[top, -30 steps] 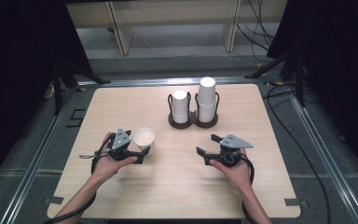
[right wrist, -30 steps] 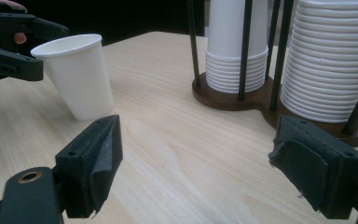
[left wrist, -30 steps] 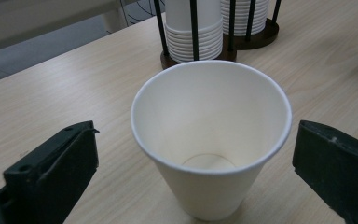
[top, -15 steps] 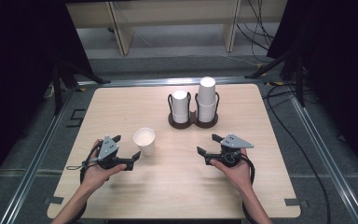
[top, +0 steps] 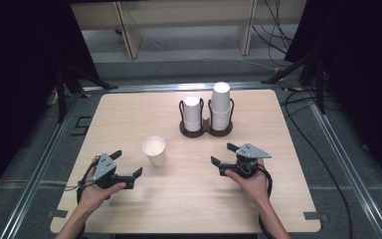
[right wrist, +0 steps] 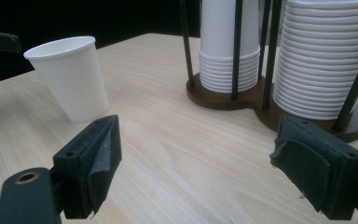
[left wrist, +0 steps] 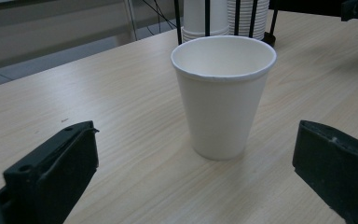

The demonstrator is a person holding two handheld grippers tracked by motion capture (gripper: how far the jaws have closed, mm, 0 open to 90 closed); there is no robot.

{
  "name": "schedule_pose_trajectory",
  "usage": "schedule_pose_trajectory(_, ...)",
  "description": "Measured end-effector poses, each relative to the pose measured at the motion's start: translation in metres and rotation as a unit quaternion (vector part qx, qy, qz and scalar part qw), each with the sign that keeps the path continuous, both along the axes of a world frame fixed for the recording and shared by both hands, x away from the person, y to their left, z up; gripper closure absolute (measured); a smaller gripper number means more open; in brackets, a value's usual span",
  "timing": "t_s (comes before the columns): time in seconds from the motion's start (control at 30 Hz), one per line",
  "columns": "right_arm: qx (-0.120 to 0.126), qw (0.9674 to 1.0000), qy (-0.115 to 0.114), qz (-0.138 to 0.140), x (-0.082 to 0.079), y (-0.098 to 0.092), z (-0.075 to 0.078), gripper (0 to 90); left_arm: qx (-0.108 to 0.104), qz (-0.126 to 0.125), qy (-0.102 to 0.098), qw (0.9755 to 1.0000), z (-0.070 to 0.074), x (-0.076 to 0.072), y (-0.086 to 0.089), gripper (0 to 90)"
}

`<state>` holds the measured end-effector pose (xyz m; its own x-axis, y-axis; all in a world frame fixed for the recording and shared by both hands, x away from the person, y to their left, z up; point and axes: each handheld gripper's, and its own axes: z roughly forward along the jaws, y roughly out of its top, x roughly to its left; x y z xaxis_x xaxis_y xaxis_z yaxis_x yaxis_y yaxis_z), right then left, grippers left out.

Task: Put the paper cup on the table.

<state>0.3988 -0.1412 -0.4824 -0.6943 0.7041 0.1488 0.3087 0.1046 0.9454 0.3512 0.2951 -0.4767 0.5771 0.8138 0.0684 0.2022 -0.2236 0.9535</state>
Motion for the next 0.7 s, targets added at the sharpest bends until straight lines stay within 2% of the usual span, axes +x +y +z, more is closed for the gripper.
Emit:
schedule_pose_trajectory(0.03,0.002,0.9999,0.004,0.012,0.001,-0.001,0.0,15.7,0.0,-0.001,-0.001,1.0,-0.001,0.0,0.002,0.0)
schedule_pose_trajectory(0.07,0.0,1.0,0.002,0.006,0.001,0.0,0.0,15.7,0.004,0.003,0.002,1.0,-0.001,-0.002,0.004,0.0)
schedule_pose_trajectory(0.1,-0.01,0.9999,-0.01,0.005,0.001,-0.002,0.0,15.7,0.007,0.003,0.002,1.0,-0.002,-0.002,0.007,0.0)
schedule_pose_trajectory(0.13,-0.001,1.0,0.004,-0.002,0.0,0.0,-0.001,15.7,0.003,0.005,0.002,1.0,-0.004,-0.003,0.009,0.0)
schedule_pose_trajectory(0.17,-0.013,0.9998,-0.012,-0.004,0.001,-0.001,-0.001,15.7,0.004,0.006,0.003,1.0,-0.006,-0.003,0.011,0.0)
schedule_pose_trajectory(0.23,-0.004,1.0,-0.006,0.0,0.001,0.0,-0.002,15.6,0.002,0.012,0.004,0.9999,-0.008,-0.004,0.014,0.0)
schedule_pose_trajectory(0.37,-0.007,1.0,-0.005,0.0,0.001,-0.001,-0.002,15.6,-0.009,0.02,0.001,0.9998,-0.013,-0.005,0.019,0.0)
schedule_pose_trajectory(0.47,-0.005,0.9999,-0.01,-0.003,0.001,-0.001,-0.002,15.6,-0.01,0.025,0.002,0.9996,-0.014,-0.007,0.021,0.0)
schedule_pose_trajectory(0.53,0.002,1.0,0.003,-0.003,-0.001,-0.001,-0.002,15.6,-0.01,0.028,0.003,0.9996,-0.014,-0.008,0.021,0.0)
schedule_pose_trajectory(0.57,-0.003,1.0,-0.006,0.0,0.001,-0.002,-0.003,15.6,-0.016,0.026,-0.002,0.9995,-0.015,-0.008,0.02,0.0)
schedule_pose_trajectory(0.7,-0.004,1.0,-0.007,0.0,0.001,-0.002,-0.004,15.6,-0.023,0.023,-0.005,0.9995,-0.017,-0.008,0.017,0.0)
